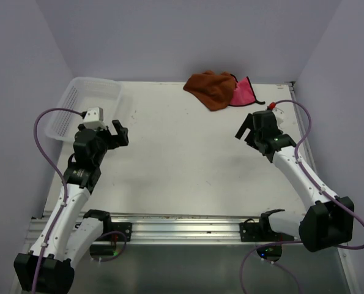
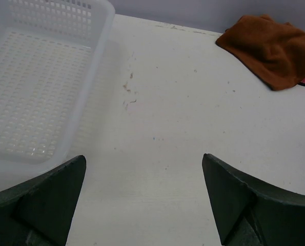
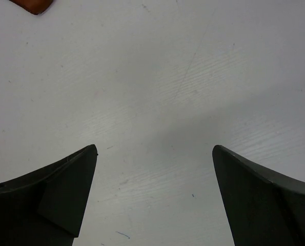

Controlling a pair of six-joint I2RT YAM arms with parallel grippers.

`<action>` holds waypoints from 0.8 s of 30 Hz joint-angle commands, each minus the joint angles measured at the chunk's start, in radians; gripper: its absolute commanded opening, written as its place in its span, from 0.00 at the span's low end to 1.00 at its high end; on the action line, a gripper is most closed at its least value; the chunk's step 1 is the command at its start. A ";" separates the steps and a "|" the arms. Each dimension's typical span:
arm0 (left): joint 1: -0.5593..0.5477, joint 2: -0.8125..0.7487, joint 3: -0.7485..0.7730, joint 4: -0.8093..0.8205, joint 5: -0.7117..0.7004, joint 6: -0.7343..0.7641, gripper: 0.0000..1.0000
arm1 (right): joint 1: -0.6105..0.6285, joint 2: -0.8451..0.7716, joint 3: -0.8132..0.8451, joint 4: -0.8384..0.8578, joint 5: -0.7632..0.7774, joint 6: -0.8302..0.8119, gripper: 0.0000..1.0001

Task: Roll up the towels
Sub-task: Grab a towel with the right arm

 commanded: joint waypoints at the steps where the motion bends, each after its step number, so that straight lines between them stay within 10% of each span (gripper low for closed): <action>1: 0.001 -0.016 0.037 0.012 -0.015 0.014 1.00 | -0.001 -0.020 0.012 0.034 0.029 0.039 0.99; 14: 0.001 -0.031 0.042 0.009 0.005 0.006 1.00 | 0.001 0.068 -0.014 0.309 -0.105 -0.089 0.99; 24: 0.002 -0.010 0.036 0.021 0.059 0.005 1.00 | 0.002 0.434 0.410 0.272 -0.101 -0.188 0.94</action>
